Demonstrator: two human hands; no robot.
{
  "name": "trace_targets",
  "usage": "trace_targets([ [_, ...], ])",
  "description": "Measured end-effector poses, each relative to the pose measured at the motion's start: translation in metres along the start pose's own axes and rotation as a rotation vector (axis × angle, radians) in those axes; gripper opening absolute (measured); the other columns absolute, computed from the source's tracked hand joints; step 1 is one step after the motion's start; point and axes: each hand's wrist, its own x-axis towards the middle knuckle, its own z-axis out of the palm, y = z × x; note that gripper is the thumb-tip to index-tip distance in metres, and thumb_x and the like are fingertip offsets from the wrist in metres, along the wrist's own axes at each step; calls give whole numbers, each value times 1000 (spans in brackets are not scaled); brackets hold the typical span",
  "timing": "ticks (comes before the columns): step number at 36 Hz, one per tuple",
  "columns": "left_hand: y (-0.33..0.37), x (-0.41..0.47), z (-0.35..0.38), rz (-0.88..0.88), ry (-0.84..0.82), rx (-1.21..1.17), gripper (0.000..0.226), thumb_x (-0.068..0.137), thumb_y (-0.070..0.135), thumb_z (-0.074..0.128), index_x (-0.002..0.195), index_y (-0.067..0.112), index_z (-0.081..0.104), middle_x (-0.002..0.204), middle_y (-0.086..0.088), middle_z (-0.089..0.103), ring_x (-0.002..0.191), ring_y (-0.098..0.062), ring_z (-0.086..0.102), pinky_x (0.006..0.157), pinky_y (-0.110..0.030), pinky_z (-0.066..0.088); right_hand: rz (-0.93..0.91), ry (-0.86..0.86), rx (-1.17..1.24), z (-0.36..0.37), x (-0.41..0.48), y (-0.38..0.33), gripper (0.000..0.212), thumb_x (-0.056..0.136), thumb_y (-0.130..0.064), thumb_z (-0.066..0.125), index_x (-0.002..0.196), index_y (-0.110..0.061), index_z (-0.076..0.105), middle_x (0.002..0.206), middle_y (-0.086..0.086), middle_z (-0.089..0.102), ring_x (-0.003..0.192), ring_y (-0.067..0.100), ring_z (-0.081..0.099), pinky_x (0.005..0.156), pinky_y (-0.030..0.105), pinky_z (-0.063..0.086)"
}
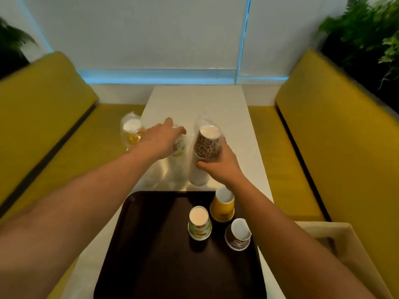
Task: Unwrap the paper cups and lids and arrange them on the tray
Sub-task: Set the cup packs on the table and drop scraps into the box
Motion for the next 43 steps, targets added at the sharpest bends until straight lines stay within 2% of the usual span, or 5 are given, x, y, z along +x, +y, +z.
trace_targets([
  [9, -12, 27, 13, -79, 71, -75, 61, 99, 25, 68, 153, 35, 43, 138, -16, 41, 119, -40, 55, 89, -48, 52, 22, -81, -167, 45, 29, 8, 75, 76, -18, 87, 137, -23, 45, 119, 0, 66, 107, 21, 62, 76, 23, 46],
  [20, -21, 30, -15, -201, 143, -290, 101, 94, 22, 76, 163, 47, 6, 153, -17, 42, 131, -40, 51, 98, -48, 49, 58, -166, -245, 59, 36, 13, 86, 75, -18, 88, 146, -23, 39, 129, 8, 66, 119, 32, 64, 93, 41, 57],
  [27, 10, -9, -68, -138, 466, -565, 69, 94, 42, 74, 154, 43, 39, 143, -1, 59, 120, -25, 62, 100, -48, 54, 17, -125, -144, -1, 3, -8, 98, 91, -19, 79, 166, -23, 16, 166, 9, 34, 151, 28, 37, 117, 39, 39],
  [36, 164, -93, -19, 23, 97, -1147, 57, 81, 60, 77, 134, 57, 57, 127, 18, 65, 101, 1, 70, 86, -27, 57, 113, 197, -211, -125, -94, 75, 57, 97, 1, 55, 148, -25, 53, 151, 0, 50, 132, 19, 52, 109, 33, 46],
  [43, 279, -127, 48, 93, -168, -1195, 68, 73, 72, 73, 136, 59, 53, 133, 22, 59, 111, -1, 66, 86, -27, 59, 463, 50, -409, -187, -160, 215, 52, 96, -1, 59, 146, -11, 54, 149, 12, 52, 138, 30, 50, 112, 37, 41],
])
